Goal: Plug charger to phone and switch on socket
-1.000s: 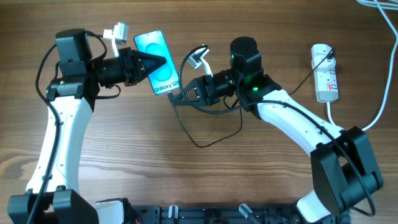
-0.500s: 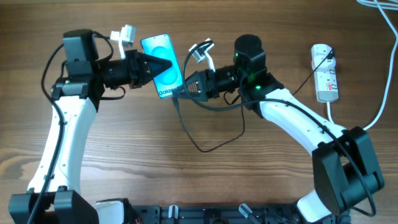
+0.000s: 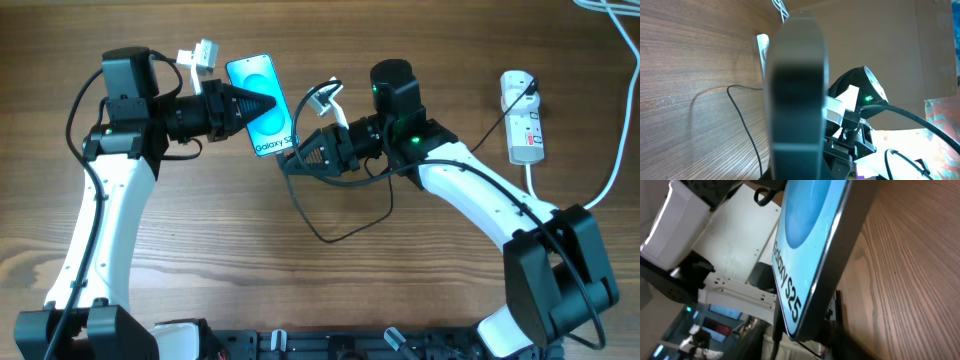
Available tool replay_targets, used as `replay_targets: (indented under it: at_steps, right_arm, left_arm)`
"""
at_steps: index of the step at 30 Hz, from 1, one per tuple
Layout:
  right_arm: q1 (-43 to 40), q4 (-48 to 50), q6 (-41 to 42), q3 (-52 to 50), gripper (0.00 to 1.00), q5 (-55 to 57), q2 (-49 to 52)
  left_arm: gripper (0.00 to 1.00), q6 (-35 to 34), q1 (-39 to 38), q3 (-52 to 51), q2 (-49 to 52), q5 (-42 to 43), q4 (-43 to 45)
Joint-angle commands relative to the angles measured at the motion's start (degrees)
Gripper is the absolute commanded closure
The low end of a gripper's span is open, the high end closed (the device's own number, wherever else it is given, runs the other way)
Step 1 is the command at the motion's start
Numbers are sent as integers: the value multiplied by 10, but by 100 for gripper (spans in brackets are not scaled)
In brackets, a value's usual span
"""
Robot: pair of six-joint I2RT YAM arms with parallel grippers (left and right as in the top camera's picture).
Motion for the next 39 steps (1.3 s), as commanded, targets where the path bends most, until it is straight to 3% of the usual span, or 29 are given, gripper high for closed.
replay_targets:
  at_steps: [1, 3, 5, 8, 11, 21, 31, 39]
  right_arm:
    - [6, 1, -9, 7, 53, -8, -9]
    - [16, 2, -9, 7, 57, -3, -9]
    - [17, 2, -6, 7, 72, 4, -9]
    - [17, 2, -5, 7, 77, 6, -9]
    - [17, 4, -2, 7, 96, 8, -9]
    - [17, 127, 115, 7, 96, 29, -9]
    - [13, 197, 173, 7, 96, 29, -9]
    - [13, 197, 169, 7, 96, 32, -9]
  left_arm:
    - [96, -2, 0, 0, -1, 9, 4]
    - [96, -6, 0, 0, -1, 10, 4]
    - [96, -6, 0, 0, -1, 10, 4]
    - [96, -6, 0, 0, -1, 10, 4]
    - [96, -5, 0, 0, -1, 9, 4]
    - [96, 61, -14, 0, -1, 19, -10]
    - [96, 75, -44, 0, -1, 19, -12]
    - [96, 74, -44, 0, -1, 19, -12]
